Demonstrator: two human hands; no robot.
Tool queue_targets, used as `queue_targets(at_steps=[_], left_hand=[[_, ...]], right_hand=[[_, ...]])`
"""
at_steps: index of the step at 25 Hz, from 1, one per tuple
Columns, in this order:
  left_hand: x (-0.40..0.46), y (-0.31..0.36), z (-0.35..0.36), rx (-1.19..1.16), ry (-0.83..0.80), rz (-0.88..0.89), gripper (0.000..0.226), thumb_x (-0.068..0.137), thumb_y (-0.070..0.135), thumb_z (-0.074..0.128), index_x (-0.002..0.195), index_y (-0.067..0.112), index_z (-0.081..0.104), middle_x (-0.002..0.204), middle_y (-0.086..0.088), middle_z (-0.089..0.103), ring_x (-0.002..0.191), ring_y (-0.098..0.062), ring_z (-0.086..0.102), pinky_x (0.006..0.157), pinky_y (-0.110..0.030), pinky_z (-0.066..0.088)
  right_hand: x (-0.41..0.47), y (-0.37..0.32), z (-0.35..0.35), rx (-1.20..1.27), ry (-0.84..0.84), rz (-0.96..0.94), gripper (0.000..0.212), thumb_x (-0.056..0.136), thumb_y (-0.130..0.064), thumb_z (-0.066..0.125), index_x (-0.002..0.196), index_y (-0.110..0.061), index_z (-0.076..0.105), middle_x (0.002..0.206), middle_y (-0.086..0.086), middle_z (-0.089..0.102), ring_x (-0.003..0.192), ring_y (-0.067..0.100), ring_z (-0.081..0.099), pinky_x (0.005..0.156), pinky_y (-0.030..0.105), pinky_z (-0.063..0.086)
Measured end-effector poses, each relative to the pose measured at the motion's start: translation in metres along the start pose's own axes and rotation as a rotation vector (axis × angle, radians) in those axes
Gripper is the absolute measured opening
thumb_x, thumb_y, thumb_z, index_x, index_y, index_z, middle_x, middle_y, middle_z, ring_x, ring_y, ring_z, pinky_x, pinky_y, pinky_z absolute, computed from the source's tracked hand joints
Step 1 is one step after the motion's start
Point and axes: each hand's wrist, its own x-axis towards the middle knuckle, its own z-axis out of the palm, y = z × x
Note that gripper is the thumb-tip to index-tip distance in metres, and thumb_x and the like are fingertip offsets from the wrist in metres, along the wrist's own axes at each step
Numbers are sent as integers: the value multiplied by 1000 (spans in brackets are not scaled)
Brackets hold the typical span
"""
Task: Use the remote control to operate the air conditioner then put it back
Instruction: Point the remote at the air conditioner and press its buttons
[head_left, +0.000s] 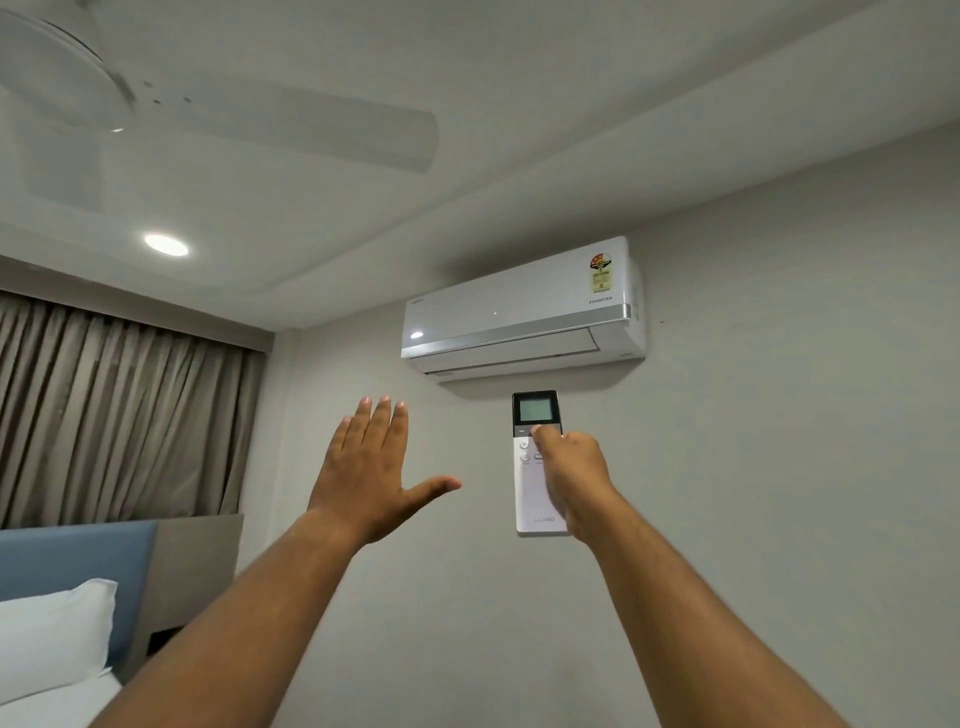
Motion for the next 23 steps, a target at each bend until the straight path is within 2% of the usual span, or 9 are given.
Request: queue_targets(at_steps=[5,9,13,17,19,23], left_hand=[[11,4,-6,-32,23,-15,124,60,96,-1,152,12,-4,164,-10,-2,149,-26,-9,118,-42,-4],[12,10,-6,-45,25,4,124,60,96,-1,152,13,-4,164,-9,-2,149,-26,-9,117,-40,-6],[9,9,-5,-27,22,6,124,59,96,-3,152,13,-6,164,-9,-4,149,-26,-10,117,-40,-6],[8,8,-5,-19,25,6,124,60,96,-3,152,13,-6,163,-10,-5,149,-26,-12,118,-41,-6],[6,8,-3,-12,22,5,123,60,95,-4,151,13,-8,163,-10,-6,149,-26,-13,118,-41,-7],[3,10,3,-2,4,0,124,58,96,-7,151,14,-11,162,-8,-10,148,-26,-16,116,-40,-10]], right_hand=[[-1,0,1,38,26,-51,25,89,-33,52,75,-14,45,69,5,56,56,24,54,56,28,46],[-3,6,3,57,35,-110,26,91,-35,53,78,-13,49,67,3,60,51,19,56,50,23,45],[-4,12,1,49,16,-99,25,92,-35,54,82,-12,52,70,5,62,53,20,58,51,23,47],[-4,15,-3,50,-39,-76,36,93,-35,53,98,1,55,81,15,66,65,34,65,62,34,51],[-4,17,-4,74,-79,-64,35,96,-35,52,103,-1,54,85,17,70,70,40,72,61,36,55],[-8,19,-8,116,-163,-45,29,98,-37,50,104,-8,53,82,13,71,57,29,74,53,34,58]])
